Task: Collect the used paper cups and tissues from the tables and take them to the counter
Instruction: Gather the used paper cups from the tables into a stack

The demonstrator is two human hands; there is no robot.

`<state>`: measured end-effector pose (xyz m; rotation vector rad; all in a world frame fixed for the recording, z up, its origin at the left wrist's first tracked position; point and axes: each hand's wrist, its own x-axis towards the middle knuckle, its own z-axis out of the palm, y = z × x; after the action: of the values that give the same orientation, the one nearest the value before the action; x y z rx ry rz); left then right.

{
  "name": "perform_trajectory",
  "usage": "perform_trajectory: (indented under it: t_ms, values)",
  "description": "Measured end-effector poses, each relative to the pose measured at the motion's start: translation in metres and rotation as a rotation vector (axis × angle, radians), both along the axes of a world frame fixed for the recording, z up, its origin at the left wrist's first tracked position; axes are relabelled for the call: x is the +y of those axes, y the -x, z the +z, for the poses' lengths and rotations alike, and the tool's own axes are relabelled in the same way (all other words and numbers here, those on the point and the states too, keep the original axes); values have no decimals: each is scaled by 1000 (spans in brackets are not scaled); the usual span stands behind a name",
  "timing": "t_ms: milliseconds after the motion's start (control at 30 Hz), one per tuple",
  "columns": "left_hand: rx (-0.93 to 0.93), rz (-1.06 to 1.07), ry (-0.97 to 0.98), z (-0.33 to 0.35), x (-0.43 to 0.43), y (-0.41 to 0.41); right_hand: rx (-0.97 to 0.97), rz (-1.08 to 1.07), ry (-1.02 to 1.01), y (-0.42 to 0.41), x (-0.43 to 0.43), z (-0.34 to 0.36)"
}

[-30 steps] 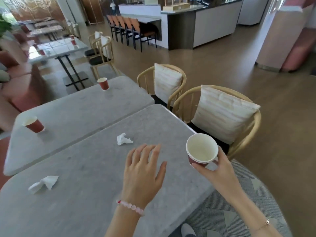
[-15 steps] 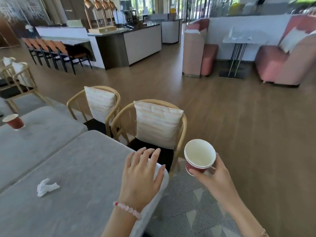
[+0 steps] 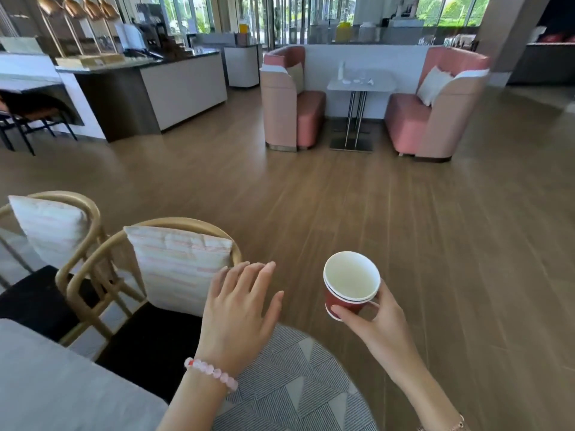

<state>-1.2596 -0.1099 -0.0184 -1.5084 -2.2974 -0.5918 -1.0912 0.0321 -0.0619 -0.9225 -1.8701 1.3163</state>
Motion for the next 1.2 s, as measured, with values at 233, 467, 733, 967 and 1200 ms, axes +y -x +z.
perform_trajectory:
  t_ms: [233,467,733,967,1200]
  values:
    - [-9,-56,39,-6,103,20,14,-100,4,6,92,-6]
    - [22,-64,0,-26,229,78,16,-124,6,53,215,-21]
    - [21,-36,-14,-14,382,179,19,-98,37,152,371,-7]
    - [60,29,-43,-6,469,261,11,12,36,253,474,-3]
    - [55,188,-51,-16,553,358,14,154,6,377,584,-10]
